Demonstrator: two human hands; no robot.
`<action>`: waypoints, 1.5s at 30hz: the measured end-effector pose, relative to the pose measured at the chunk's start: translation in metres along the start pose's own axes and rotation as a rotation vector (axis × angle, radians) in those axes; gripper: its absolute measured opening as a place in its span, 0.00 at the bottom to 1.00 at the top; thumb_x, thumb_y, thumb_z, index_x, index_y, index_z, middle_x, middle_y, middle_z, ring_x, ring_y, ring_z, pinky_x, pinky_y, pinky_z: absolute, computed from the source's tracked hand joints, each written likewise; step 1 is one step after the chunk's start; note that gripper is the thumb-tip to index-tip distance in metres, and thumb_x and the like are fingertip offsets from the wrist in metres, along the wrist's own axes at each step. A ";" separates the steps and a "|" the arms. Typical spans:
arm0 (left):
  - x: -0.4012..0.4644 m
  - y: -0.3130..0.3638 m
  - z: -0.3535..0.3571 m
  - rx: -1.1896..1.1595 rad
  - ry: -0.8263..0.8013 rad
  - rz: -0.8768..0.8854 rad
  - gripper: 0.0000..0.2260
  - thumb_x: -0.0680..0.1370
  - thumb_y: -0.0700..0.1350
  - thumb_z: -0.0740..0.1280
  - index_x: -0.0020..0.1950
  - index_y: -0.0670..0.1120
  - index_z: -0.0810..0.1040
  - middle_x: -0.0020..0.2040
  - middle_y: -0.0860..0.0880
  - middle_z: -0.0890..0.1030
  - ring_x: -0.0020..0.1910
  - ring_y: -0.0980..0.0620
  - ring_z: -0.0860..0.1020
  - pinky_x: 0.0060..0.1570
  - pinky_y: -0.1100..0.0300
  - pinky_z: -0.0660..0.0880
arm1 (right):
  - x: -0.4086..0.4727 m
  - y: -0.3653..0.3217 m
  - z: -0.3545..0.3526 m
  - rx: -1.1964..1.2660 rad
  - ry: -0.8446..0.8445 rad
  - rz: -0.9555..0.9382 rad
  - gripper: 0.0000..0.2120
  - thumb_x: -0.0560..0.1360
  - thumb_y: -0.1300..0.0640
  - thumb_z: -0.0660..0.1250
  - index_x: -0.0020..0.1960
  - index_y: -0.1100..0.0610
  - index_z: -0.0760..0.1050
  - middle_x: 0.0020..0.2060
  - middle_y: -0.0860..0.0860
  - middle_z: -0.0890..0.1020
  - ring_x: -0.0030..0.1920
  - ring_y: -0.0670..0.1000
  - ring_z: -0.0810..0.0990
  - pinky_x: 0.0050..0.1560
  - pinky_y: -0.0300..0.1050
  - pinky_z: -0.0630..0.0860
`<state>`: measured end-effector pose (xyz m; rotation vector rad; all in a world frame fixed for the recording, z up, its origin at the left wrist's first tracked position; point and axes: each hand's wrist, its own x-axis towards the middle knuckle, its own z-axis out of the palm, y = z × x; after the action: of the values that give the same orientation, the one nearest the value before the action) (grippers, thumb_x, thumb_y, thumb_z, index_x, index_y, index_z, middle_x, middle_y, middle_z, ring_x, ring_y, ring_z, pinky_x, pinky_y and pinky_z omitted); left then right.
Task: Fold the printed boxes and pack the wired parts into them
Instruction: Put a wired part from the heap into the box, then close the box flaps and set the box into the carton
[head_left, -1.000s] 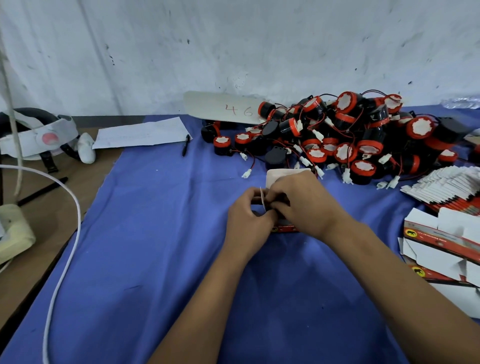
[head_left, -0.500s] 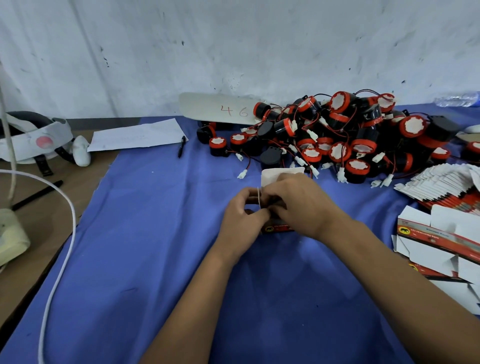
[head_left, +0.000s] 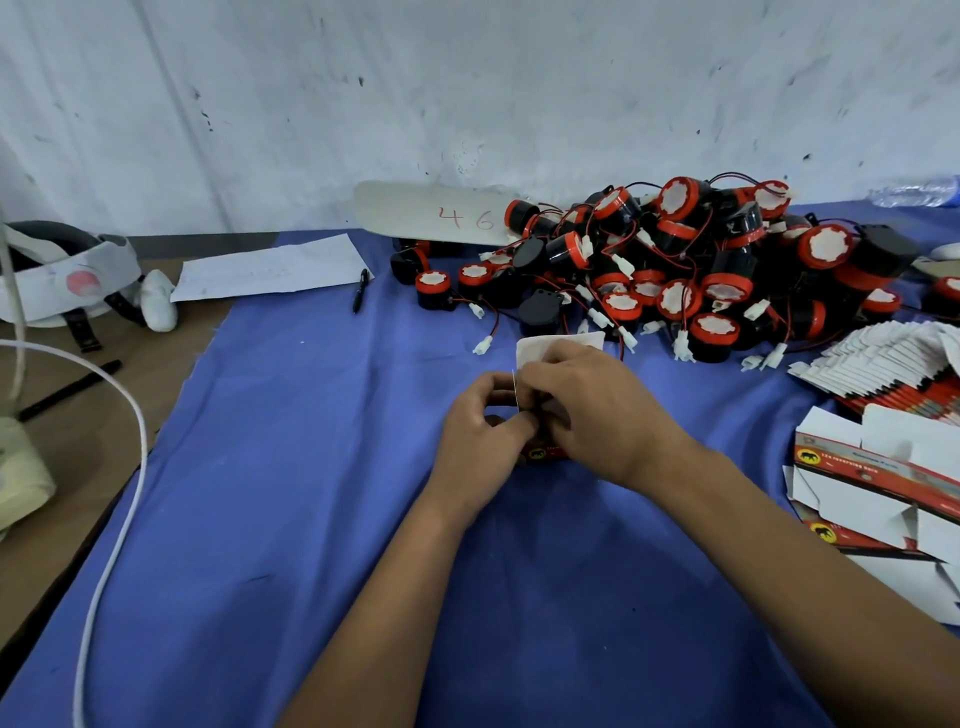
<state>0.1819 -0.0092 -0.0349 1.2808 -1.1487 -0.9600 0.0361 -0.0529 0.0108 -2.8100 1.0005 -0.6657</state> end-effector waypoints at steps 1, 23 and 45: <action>-0.001 0.001 0.000 -0.007 0.002 -0.007 0.13 0.72 0.43 0.68 0.56 0.47 0.81 0.52 0.48 0.84 0.42 0.48 0.82 0.36 0.62 0.77 | -0.001 0.003 -0.001 -0.009 -0.025 0.008 0.10 0.74 0.66 0.66 0.49 0.52 0.79 0.47 0.51 0.78 0.48 0.54 0.76 0.46 0.44 0.72; 0.000 -0.010 -0.005 0.258 0.010 0.255 0.20 0.75 0.49 0.72 0.63 0.56 0.69 0.54 0.60 0.81 0.37 0.49 0.81 0.40 0.54 0.81 | -0.034 0.022 0.021 0.559 0.455 0.458 0.06 0.75 0.60 0.75 0.48 0.51 0.82 0.42 0.38 0.82 0.43 0.47 0.79 0.43 0.46 0.79; 0.008 -0.016 -0.005 0.440 0.048 0.373 0.04 0.79 0.44 0.74 0.53 0.51 0.87 0.53 0.55 0.82 0.43 0.55 0.80 0.45 0.66 0.75 | -0.036 0.023 0.032 0.749 0.423 0.495 0.19 0.75 0.33 0.66 0.51 0.47 0.84 0.49 0.50 0.77 0.51 0.48 0.78 0.51 0.44 0.77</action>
<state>0.1894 -0.0177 -0.0500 1.3541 -1.5495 -0.4093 0.0115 -0.0511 -0.0368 -1.7346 1.1290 -1.2550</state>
